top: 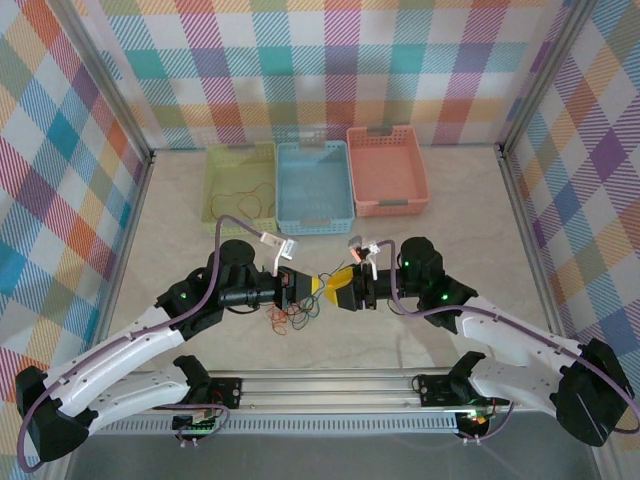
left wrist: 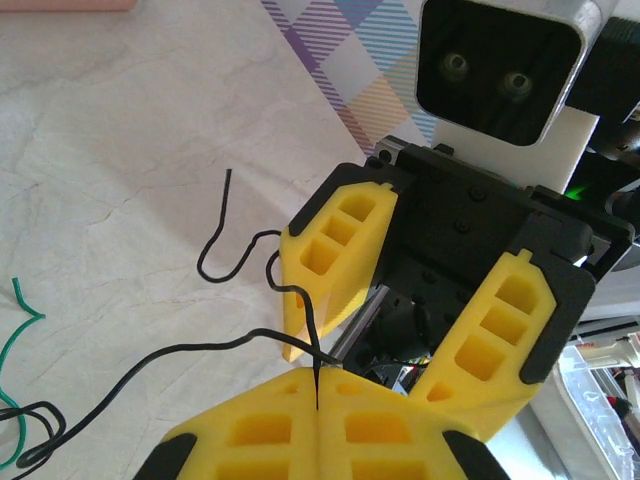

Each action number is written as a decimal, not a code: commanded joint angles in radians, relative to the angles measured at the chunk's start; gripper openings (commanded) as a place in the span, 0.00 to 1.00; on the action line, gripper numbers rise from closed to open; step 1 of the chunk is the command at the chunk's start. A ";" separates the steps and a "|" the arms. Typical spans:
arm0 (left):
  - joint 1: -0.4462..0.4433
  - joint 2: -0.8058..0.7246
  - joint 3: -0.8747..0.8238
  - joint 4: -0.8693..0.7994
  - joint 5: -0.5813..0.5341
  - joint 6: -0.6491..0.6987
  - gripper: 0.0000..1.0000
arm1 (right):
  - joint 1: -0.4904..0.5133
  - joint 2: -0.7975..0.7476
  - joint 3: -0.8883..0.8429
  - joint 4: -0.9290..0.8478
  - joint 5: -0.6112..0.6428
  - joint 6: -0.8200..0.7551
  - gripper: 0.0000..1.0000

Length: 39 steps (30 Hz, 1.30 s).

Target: Untangle the cables

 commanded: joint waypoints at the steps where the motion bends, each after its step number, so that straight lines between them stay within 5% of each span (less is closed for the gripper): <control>1: 0.013 -0.004 -0.005 0.025 0.029 0.029 0.00 | 0.005 0.010 0.040 0.040 -0.034 0.026 0.43; 18: 0.012 -0.021 -0.011 0.013 0.072 0.036 0.00 | 0.005 0.049 0.074 0.055 -0.039 0.018 0.36; 29: 0.013 -0.033 -0.019 0.018 0.081 0.031 0.00 | 0.005 0.038 0.050 0.093 -0.035 0.021 0.06; 39: 0.012 -0.148 -0.062 0.010 -0.053 -0.048 0.00 | 0.005 -0.153 -0.131 0.127 0.275 0.206 0.00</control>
